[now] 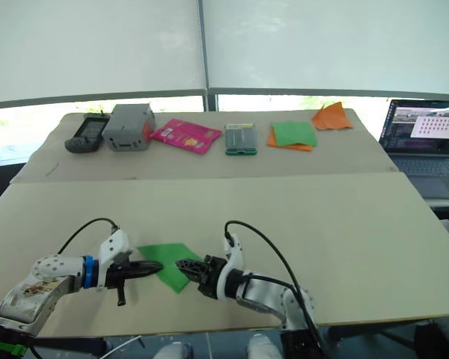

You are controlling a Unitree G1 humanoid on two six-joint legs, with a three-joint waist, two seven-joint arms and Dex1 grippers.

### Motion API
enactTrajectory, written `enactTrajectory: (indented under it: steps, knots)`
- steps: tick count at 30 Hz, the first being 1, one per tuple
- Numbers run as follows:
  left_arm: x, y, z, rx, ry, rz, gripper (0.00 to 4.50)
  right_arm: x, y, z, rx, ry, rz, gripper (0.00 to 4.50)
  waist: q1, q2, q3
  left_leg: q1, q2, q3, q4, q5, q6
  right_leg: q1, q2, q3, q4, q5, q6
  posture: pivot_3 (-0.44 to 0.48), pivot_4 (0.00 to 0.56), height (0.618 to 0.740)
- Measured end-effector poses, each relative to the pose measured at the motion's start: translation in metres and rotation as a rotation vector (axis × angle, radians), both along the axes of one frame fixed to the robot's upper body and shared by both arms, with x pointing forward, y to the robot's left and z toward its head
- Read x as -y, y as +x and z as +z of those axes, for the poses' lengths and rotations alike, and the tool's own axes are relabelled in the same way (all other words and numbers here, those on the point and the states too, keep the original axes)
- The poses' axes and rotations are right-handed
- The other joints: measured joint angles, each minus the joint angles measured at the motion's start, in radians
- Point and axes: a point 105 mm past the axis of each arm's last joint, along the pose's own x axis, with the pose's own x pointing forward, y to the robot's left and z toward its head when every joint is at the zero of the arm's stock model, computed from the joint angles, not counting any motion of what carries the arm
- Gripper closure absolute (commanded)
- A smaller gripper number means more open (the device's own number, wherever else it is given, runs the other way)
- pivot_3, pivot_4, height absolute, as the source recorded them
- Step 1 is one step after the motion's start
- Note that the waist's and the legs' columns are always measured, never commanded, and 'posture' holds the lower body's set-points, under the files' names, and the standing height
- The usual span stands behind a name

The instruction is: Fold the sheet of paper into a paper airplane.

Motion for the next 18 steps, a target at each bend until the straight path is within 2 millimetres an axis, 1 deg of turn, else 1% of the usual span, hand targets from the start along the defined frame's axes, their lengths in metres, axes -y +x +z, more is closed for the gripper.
enactTrajectory:
  steps: [4, 7, 9, 11, 13, 15, 17, 18]
  knots:
    - [0.001, 0.0, 0.0, 0.001, 0.0, 0.0, 4.5, 0.001, 0.014, 0.002, -0.002, -0.004, -0.031, 2.95, 0.001, 0.0, 0.0, 0.0, 0.0, 0.0, 0.0, 0.001, 0.002, 0.0, 0.0, -0.001, 0.0, 0.0, 0.0, 0.0, 0.15, 0.74]
    - [0.001, 0.0, 0.001, 0.005, -0.001, -0.001, 4.5, 0.013, 0.021, 0.002, -0.02, 0.009, -0.09, 2.95, 0.003, 0.0, 0.0, 0.0, -0.001, 0.0, 0.0, 0.002, 0.003, 0.001, 0.0, -0.001, 0.0, 0.0, 0.0, 0.0, 0.15, 0.74]
    - [0.002, 0.0, 0.001, 0.008, -0.003, -0.002, 4.5, 0.029, 0.016, 0.002, -0.027, -0.002, -0.125, 2.95, 0.008, 0.001, -0.001, 0.0, -0.001, 0.0, 0.0, 0.002, 0.003, 0.002, 0.0, -0.001, 0.0, 0.0, 0.0, 0.0, 0.15, 0.74]
    - [0.004, 0.002, 0.002, 0.012, -0.006, -0.005, 4.5, 0.045, 0.007, 0.001, -0.05, -0.026, -0.147, 2.95, 0.012, 0.001, -0.001, 0.0, -0.001, 0.0, 0.0, 0.002, 0.003, 0.003, 0.0, 0.0, -0.001, 0.0, 0.0, 0.0, 0.15, 0.74]
    - [0.004, 0.002, 0.001, 0.008, -0.008, -0.003, 4.5, 0.054, 0.0, -0.001, -0.082, -0.046, -0.163, 2.95, 0.012, 0.001, 0.0, 0.0, 0.0, 0.0, 0.0, 0.002, 0.003, 0.003, 0.0, 0.0, -0.001, 0.0, 0.0, 0.0, 0.15, 0.74]
    - [0.004, 0.003, 0.0, 0.007, -0.012, 0.001, 4.5, 0.055, -0.005, 0.0, -0.109, -0.055, -0.163, 2.95, 0.012, 0.001, 0.001, 0.0, 0.0, 0.0, 0.0, 0.001, 0.002, 0.001, 0.0, 0.0, -0.001, 0.0, 0.0, 0.0, 0.15, 0.74]
    - [0.004, 0.004, 0.0, 0.007, -0.015, 0.006, 4.5, 0.049, -0.008, 0.003, -0.128, -0.055, -0.152, 2.95, 0.013, 0.001, 0.002, -0.001, 0.0, 0.0, 0.0, -0.002, -0.004, 0.0, 0.0, 0.0, -0.002, -0.001, -0.001, 0.0, 0.15, 0.74]
    - [0.004, 0.004, 0.0, 0.008, -0.016, 0.006, 4.5, 0.045, -0.009, 0.004, -0.139, -0.054, -0.149, 2.95, 0.014, 0.002, 0.002, -0.001, 0.0, 0.0, 0.0, -0.002, -0.004, 0.0, 0.0, 0.0, -0.003, -0.001, -0.001, 0.0, 0.15, 0.74]
